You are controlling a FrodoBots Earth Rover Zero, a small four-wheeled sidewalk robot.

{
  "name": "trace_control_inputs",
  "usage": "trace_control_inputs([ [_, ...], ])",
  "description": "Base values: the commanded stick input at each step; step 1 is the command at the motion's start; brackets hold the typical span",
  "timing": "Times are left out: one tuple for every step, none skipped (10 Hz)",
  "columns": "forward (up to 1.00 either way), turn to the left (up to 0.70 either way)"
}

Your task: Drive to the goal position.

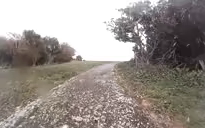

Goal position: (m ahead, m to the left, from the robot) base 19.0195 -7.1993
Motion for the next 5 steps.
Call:
trace_control_inputs([
  [0.00,0.00],
  [0.00,0.00],
  [0.00,0.00],
  [0.00,0.00],
  [0.42,0.00],
])
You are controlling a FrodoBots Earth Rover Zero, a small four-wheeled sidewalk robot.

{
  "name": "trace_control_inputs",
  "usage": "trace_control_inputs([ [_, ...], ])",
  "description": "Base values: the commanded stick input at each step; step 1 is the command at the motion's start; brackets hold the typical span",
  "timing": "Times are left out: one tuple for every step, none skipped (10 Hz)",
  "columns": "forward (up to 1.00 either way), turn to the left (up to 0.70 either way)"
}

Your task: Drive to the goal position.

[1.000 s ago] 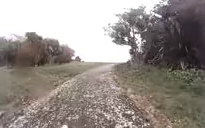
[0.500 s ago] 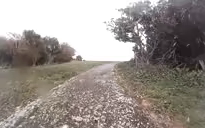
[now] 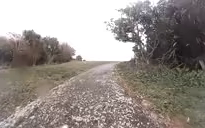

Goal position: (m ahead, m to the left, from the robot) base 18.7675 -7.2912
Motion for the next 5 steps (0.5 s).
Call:
trace_control_inputs([
  [0.86,0.00],
  [1.00,0.00],
  [1.00,0.00],
  [1.00,0.00],
  [1.00,0.00],
])
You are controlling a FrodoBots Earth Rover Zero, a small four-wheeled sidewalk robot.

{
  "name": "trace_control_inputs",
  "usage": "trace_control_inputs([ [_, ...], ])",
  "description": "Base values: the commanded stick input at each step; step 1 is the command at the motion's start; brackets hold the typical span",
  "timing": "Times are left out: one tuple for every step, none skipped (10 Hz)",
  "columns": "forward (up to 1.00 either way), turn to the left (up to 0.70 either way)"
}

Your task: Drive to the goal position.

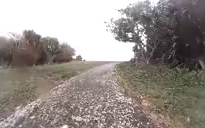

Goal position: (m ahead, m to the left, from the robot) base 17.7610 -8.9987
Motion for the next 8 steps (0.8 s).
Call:
trace_control_inputs([
  [1.00,0.00],
  [1.00,0.00],
  [1.00,0.00],
  [1.00,0.00],
  [1.00,0.00],
  [1.00,0.00],
  [1.00,0.00],
  [1.00,0.00],
])
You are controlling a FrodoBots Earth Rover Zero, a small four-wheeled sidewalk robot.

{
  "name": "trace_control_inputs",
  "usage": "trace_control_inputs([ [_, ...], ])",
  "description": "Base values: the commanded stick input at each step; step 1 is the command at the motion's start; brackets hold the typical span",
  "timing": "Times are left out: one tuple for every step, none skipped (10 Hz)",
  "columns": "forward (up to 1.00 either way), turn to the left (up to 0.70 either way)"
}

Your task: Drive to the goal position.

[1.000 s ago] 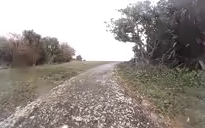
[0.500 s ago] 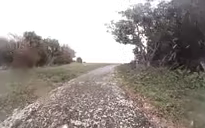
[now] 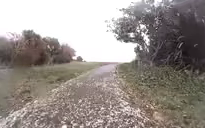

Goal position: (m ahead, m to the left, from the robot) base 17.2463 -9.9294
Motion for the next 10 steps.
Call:
trace_control_inputs([
  [1.00,0.00],
  [1.00,0.00],
  [1.00,-0.12],
  [1.00,-0.30],
  [1.00,-0.34],
  [1.00,-0.21],
  [1.00,-0.09],
  [1.00,-0.07],
  [1.00,-0.05],
  [1.00,-0.03],
])
